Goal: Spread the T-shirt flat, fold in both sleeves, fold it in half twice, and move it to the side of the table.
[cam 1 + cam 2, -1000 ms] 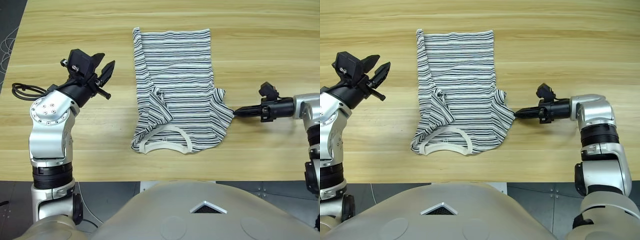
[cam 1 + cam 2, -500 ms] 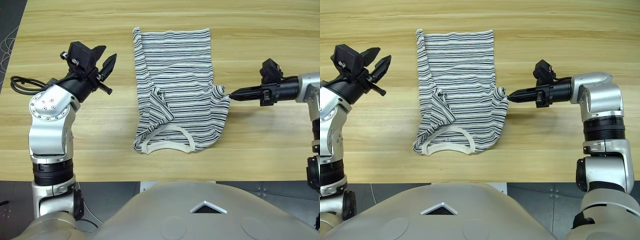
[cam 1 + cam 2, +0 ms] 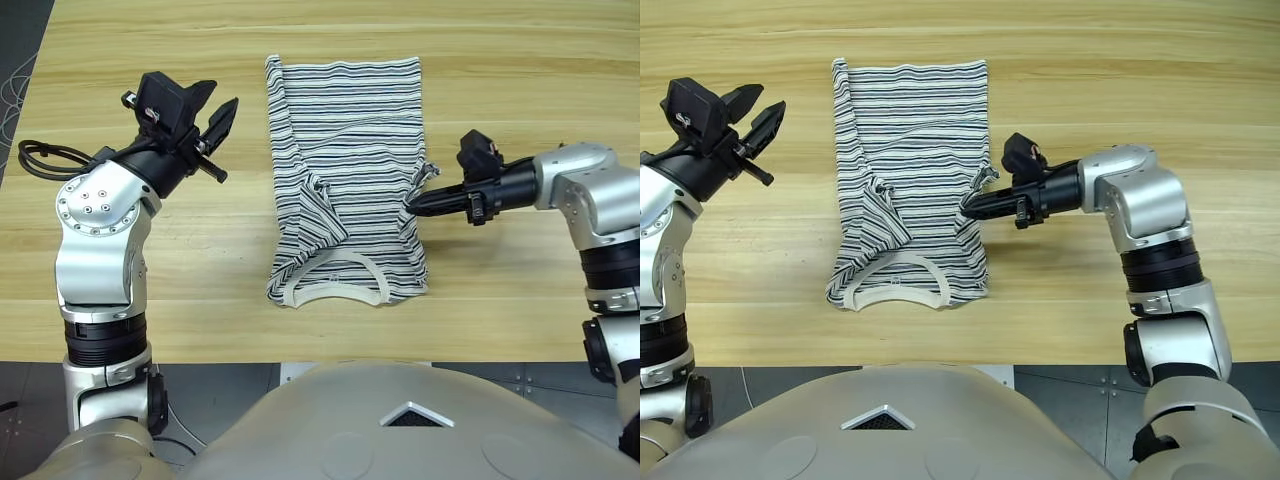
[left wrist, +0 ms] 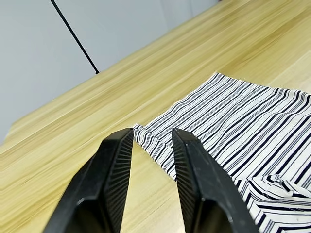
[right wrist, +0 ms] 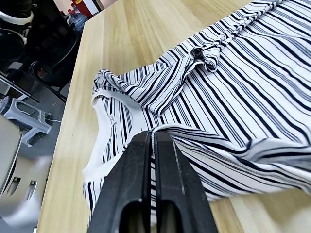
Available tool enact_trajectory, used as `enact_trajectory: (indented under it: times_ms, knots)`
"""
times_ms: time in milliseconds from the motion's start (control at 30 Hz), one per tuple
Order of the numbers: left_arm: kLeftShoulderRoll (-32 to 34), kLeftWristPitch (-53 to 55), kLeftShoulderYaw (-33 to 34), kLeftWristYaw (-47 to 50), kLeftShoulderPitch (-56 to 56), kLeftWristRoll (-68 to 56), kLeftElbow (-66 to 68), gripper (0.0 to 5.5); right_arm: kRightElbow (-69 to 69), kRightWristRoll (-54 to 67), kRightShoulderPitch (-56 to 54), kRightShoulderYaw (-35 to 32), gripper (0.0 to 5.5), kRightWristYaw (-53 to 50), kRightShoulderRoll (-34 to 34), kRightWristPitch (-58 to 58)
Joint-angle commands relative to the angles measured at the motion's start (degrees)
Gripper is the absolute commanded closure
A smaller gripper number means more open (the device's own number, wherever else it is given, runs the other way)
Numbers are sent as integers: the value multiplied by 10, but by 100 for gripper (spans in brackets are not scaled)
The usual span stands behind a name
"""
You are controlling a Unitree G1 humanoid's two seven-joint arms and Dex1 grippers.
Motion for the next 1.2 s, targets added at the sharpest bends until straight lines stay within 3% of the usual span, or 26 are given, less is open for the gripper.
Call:
enact_trajectory:
  times_ms: [33,233,467,633,700,800,900,1000,1100,1200]
  knots:
    - [4,-1,-9,-4,-12,6,12,399,39,-24,-21,22,539,-23,27,-29]
    - [2,-12,-16,-4,-23,7,30,399,107,-39,-34,34,539,-31,63,-68]
    - [0,-19,-19,-3,-21,6,37,399,100,-25,-26,33,407,-4,68,-75]
    - [-1,-23,-19,-4,-23,5,38,399,79,-12,-20,29,405,12,65,-72]
    - [-14,-73,-29,-16,-17,3,48,399,60,15,-11,7,405,28,57,-65]
    - [3,-191,-65,-64,17,37,87,399,31,84,33,-90,405,82,-6,-83]
    - [60,-383,-70,-23,28,158,205,383,56,9,113,-164,403,48,-75,-304]
    - [135,-586,-80,-1,38,252,313,331,10,-58,221,-206,349,20,-112,-489]
    - [231,-745,-79,17,67,346,351,280,11,-117,276,-202,326,22,-130,-731]
    - [309,-826,-71,19,89,404,378,280,55,-207,288,-167,326,-11,-139,-901]
